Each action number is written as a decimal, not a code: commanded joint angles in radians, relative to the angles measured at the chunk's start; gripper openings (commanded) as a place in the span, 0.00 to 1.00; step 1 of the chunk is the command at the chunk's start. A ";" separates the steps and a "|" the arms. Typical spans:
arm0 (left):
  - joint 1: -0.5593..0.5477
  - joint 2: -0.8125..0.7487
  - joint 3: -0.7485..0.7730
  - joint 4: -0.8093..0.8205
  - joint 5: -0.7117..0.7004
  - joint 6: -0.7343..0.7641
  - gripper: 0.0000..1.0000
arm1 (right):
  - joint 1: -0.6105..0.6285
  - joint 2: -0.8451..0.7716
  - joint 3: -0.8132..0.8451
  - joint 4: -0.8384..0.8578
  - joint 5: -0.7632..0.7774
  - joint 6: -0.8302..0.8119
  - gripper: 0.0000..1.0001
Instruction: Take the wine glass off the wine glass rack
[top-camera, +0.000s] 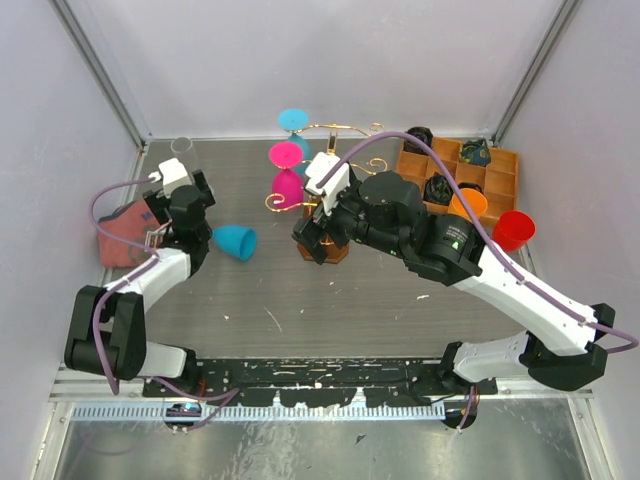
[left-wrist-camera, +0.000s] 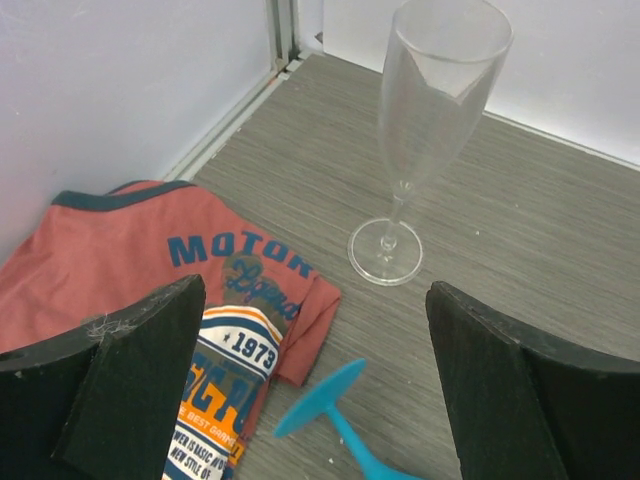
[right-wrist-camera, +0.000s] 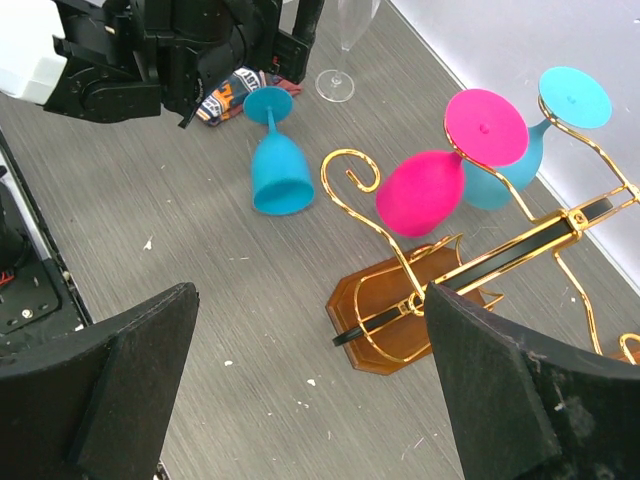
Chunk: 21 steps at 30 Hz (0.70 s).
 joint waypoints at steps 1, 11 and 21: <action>0.005 -0.037 0.021 -0.084 0.050 -0.039 0.98 | -0.002 -0.007 0.009 0.032 0.002 -0.010 1.00; -0.007 -0.063 0.241 -0.631 0.304 -0.117 0.89 | -0.002 -0.021 -0.019 0.032 0.022 -0.004 1.00; -0.234 -0.009 0.303 -0.871 0.250 -0.050 0.88 | -0.006 -0.062 -0.059 0.050 0.060 -0.006 1.00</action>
